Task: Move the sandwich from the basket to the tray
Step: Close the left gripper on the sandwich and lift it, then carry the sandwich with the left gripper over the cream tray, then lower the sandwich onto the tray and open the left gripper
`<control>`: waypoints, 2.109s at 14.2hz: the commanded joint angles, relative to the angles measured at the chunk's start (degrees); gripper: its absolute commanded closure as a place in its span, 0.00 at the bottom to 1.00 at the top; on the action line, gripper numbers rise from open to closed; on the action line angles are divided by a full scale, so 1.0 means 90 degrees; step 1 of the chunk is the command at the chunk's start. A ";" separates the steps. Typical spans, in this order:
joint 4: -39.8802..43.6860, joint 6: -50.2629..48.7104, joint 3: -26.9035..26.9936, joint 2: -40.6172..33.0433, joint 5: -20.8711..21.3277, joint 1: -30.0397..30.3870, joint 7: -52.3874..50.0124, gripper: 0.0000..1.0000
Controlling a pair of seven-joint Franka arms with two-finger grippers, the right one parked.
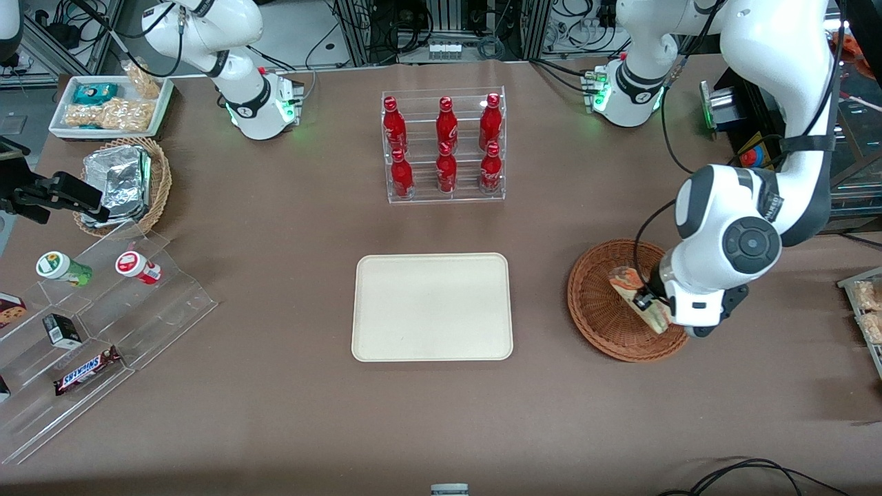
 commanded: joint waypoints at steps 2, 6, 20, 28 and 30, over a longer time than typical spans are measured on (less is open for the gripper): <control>0.0486 0.0069 -0.0937 0.0441 0.0076 -0.0056 0.0607 0.97; 0.1735 0.0441 -0.1370 0.1446 0.1379 -0.0932 0.1146 0.90; 0.3936 0.1242 -0.1467 0.3530 0.1404 -0.2449 -0.0474 0.93; 0.3877 0.1242 -0.1585 0.3754 0.1219 -0.2439 0.0052 0.90; 0.3877 0.1232 -0.1585 0.3774 0.1209 -0.2439 0.0092 0.81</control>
